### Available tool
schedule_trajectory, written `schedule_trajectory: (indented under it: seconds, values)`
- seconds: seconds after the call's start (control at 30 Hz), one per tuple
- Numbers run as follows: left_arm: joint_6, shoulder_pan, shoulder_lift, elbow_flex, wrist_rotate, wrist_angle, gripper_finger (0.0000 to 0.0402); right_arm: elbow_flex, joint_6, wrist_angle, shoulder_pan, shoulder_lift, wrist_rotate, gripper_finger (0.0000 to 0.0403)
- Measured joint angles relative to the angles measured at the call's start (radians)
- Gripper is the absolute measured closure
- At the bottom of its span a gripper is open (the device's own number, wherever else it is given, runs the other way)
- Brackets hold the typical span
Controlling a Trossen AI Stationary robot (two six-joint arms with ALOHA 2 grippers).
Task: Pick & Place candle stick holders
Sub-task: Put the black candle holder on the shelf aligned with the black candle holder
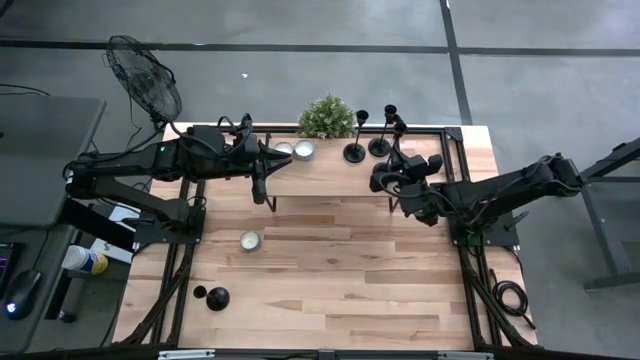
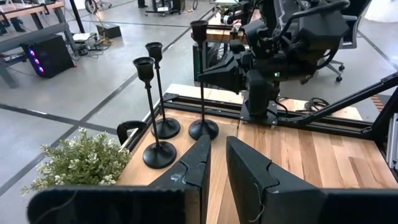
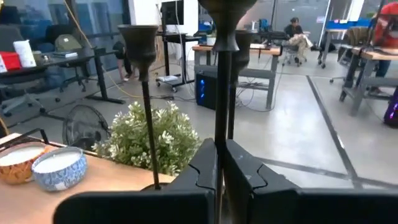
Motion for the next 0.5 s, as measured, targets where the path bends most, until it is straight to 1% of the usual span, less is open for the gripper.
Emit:
schedule_trajectory:
  seconds: [0.1,0.3,0.43,0.5]
  values:
    - [0.000,0.000,0.000,0.000,0.000,0.000,0.0350,-0.032,-0.048,0.075,0.000,0.000,-0.017,0.0402]
    - [0.000,0.000,0.000,0.000,0.000,0.000,0.0350,-0.103,-0.175,0.283,-0.004,-0.003,-0.021,0.0402]
    - [0.000,0.000,0.000,0.000,0.000,0.000,0.0350,-0.121,-0.228,0.352,-0.021,-0.003,-0.031,0.0402]
    - [0.000,0.000,0.000,0.000,0.000,0.000,0.0350,-0.126,-0.260,0.385,-0.036,-0.003,-0.053,0.0402]
